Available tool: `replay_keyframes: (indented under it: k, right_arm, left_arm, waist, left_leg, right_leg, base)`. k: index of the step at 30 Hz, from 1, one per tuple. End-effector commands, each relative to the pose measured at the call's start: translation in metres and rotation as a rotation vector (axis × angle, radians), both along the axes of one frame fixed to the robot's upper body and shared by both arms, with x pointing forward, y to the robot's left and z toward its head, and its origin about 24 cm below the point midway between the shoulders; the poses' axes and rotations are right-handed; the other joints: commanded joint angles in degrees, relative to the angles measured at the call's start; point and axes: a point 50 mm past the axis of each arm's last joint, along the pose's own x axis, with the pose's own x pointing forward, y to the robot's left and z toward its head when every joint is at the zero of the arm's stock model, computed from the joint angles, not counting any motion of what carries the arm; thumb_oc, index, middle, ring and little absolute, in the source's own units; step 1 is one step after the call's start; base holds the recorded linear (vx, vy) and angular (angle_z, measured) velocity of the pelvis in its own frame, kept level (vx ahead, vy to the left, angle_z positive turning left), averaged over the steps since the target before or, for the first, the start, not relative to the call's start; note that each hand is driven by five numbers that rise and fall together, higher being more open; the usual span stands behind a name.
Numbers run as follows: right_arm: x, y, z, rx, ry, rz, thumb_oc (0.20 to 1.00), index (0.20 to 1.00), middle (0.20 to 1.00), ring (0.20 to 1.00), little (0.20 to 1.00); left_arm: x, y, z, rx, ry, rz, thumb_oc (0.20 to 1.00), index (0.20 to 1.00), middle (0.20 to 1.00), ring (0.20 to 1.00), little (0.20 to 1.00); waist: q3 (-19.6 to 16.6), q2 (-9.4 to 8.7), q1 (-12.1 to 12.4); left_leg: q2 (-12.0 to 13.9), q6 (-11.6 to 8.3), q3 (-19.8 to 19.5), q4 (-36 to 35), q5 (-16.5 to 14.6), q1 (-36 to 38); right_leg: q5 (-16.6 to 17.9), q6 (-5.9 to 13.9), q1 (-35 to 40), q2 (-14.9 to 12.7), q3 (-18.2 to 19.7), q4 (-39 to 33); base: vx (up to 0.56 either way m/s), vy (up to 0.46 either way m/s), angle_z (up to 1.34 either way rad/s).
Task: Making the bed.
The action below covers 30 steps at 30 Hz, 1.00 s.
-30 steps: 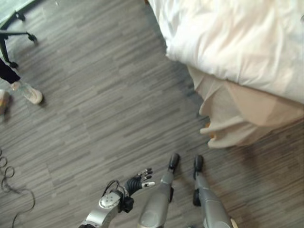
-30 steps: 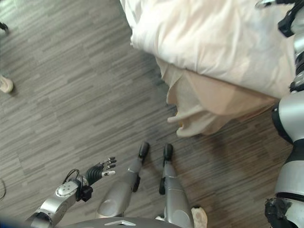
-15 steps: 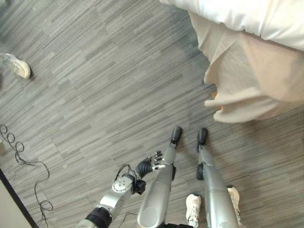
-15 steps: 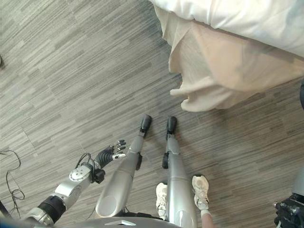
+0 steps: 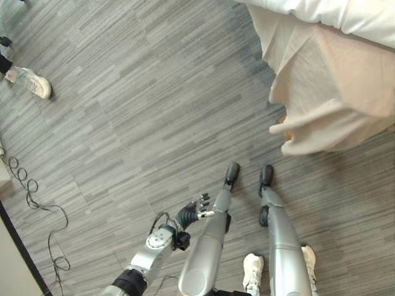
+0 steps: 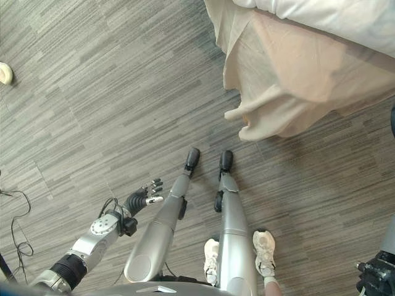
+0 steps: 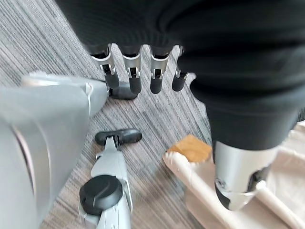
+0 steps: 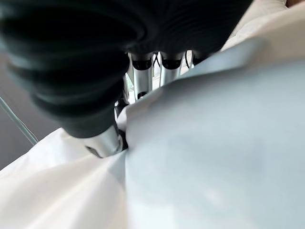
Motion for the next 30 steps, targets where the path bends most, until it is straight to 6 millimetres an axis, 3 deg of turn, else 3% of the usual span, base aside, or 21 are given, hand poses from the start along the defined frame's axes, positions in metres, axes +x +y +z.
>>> replay_keyframes:
  k: [1,8,9,10,12,14,16,17,18,19,21,22,23,26,30]
  right_arm:
    - [-0.043,-0.028,0.025,-0.019,-0.075,-0.157,0.200,0.200,0.200,0.200,0.200]
    - [-0.038,-0.028,0.020,0.017,-0.111,-0.103,0.200,0.200,0.200,0.200,0.200]
    - [-0.036,-0.023,0.022,0.033,-0.140,-0.059,0.200,0.200,0.200,0.200,0.200]
    - [-0.030,-0.005,0.027,0.030,-0.211,0.075,0.200,0.200,0.200,0.200,0.200]
    - [-0.026,0.004,0.027,0.014,-0.233,0.141,0.200,0.200,0.200,0.200,0.200]
    - [-0.017,0.032,0.016,-0.014,-0.289,0.384,0.200,0.200,0.200,0.200,0.200]
    - [-0.014,0.040,0.006,-0.030,-0.288,0.449,0.200,0.200,0.200,0.200,0.200]
    - [-0.011,0.055,-0.020,-0.080,-0.271,0.569,0.200,0.200,0.200,0.200,0.200]
    - [-0.009,0.055,-0.054,-0.084,-0.236,0.631,0.200,0.200,0.200,0.200,0.200]
    - [-0.009,0.054,-0.057,-0.078,-0.236,0.629,0.200,0.200,0.200,0.200,0.200]
    - [-0.013,0.049,-0.090,-0.113,-0.194,0.630,0.200,0.200,0.200,0.200,0.200]
    - [-0.016,0.042,-0.130,-0.170,-0.092,0.588,0.200,0.200,0.200,0.200,0.200]
    - [-0.018,0.040,-0.133,-0.163,-0.092,0.582,0.200,0.200,0.200,0.200,0.200]
    - [-0.019,0.035,-0.224,-0.148,0.202,0.586,0.200,0.200,0.200,0.200,0.200]
    - [-0.031,0.051,-0.342,-0.229,0.663,0.575,0.200,0.200,0.200,0.200,0.200]
  left_arm:
    - [-0.011,0.008,-0.005,-0.015,0.025,0.033,1.000,1.000,1.000,1.000,1.000]
    - [-0.010,0.003,-0.010,0.005,0.038,0.022,1.000,1.000,1.000,1.000,1.000]
    - [-0.008,0.001,-0.009,0.002,0.034,0.023,1.000,1.000,1.000,1.000,1.000]
    - [-0.006,-0.002,-0.007,-0.010,0.021,0.028,1.000,1.000,1.000,1.000,1.000]
    - [-0.006,-0.002,-0.006,-0.015,0.016,0.034,1.000,1.000,1.000,1.000,1.000]
    - [-0.005,0.004,-0.007,-0.025,0.014,0.096,1.000,1.000,1.000,1.000,1.000]
    - [-0.007,0.007,-0.008,-0.024,0.020,0.118,1.000,1.000,1.000,1.000,1.000]
    - [-0.009,0.011,-0.013,-0.034,0.036,0.178,1.000,1.000,1.000,1.000,1.000]
    - [-0.013,0.012,-0.020,-0.034,0.065,0.214,1.000,1.000,1.000,1.000,1.000]
    - [-0.014,0.014,-0.020,-0.028,0.067,0.213,1.000,1.000,1.000,1.000,1.000]
    - [-0.017,0.013,-0.026,-0.033,0.092,0.246,1.000,1.000,1.000,1.000,1.000]
    - [-0.022,0.012,-0.034,-0.038,0.126,0.270,1.000,1.000,1.000,1.000,1.000]
    - [-0.022,0.013,-0.034,-0.030,0.127,0.265,1.000,1.000,1.000,1.000,1.000]
    - [-0.034,0.011,-0.049,-0.016,0.203,0.272,1.000,1.000,1.000,1.000,1.000]
    - [-0.056,0.020,-0.074,0.033,0.350,0.312,1.000,1.000,1.000,1.000,1.000]
  waist:
    - [2.15,-0.27,0.83]
    - [2.91,-0.53,0.62]
    - [3.01,-0.52,0.54]
    - [3.40,-0.74,0.27]
    - [3.71,-1.06,-0.12]
    - [5.12,-2.88,-2.31]
    - [5.53,-3.76,-3.02]
    - [5.59,-5.24,-4.91]
    - [5.69,-6.30,-6.37]
    - [5.80,-6.51,-6.13]
    - [5.65,-7.03,-7.55]
    - [5.68,-7.35,-8.77]
    - [5.72,-7.52,-8.34]
    - [4.87,-8.02,-9.28]
    - [2.02,-7.75,-10.63]
  left_leg:
    - [0.01,-0.47,-0.86,-2.27,-0.73,6.49]
    - [0.18,-0.54,-0.36,-2.27,-1.16,6.98]
    - [0.20,-0.52,-0.23,-2.27,-1.17,7.12]
    - [0.29,-0.48,0.11,-2.27,-1.27,7.78]
    - [0.37,-0.51,0.12,-2.27,-1.36,8.21]
    - [0.75,-0.61,0.69,-2.27,-1.76,9.36]
    - [0.85,-0.59,0.93,-2.27,-1.90,9.83]
    - [1.04,-0.51,1.44,-2.27,-2.28,10.20]
    - [1.23,-0.27,1.66,-2.27,-2.68,11.06]
    - [1.28,-0.26,1.63,-2.27,-2.83,11.41]
    - [1.21,0.05,1.78,-2.27,-3.13,12.50]
    - [1.29,0.42,1.87,-2.27,-3.74,14.38]
    - [1.29,0.42,1.81,-2.27,-3.75,14.50]
    - [1.16,1.02,2.53,-2.27,-4.88,17.83]
    - [1.10,1.95,3.19,-2.27,-6.83,22.66]
  right_leg:
    - [2.40,3.03,5.07,0.77,3.78,-8.11]
    - [1.64,2.87,4.65,1.05,4.34,-7.04]
    - [1.62,2.86,4.70,1.05,4.41,-7.03]
    - [1.54,3.02,5.18,0.99,4.49,-7.11]
    - [1.44,3.07,5.61,0.99,4.46,-7.18]
    - [1.26,3.00,6.64,1.29,4.53,-7.09]
    - [1.33,2.96,7.04,1.39,4.58,-7.11]
    - [1.78,2.90,7.38,1.70,4.82,-7.46]
    - [2.08,2.96,8.60,1.76,4.93,-8.12]
    - [1.96,2.95,8.98,1.80,4.89,-8.19]
    - [2.15,3.00,10.22,1.82,5.02,-8.51]
    - [1.96,3.03,12.27,1.80,5.04,-8.70]
    - [1.95,3.03,12.45,1.79,4.98,-8.77]
    - [1.33,3.16,15.72,2.02,5.60,-8.68]
    - [0.26,3.36,20.70,2.14,6.20,-8.76]
  base:
    - [0.00,0.000,0.00]
    - [0.01,0.002,-0.01]
    - [0.03,0.046,-0.07]
    - [0.02,0.042,-0.07]
    - [0.02,0.036,-0.07]
    - [0.02,0.047,-0.04]
    - [0.01,0.044,-0.03]
    - [0.02,0.078,-0.08]
    - [0.02,0.061,-0.12]
    - [0.02,0.047,-0.11]
    - [0.02,0.061,-0.08]
    - [0.02,0.069,-0.01]
    - [0.03,0.080,-0.03]
    - [0.04,0.079,-0.09]
    - [0.07,0.080,-0.17]
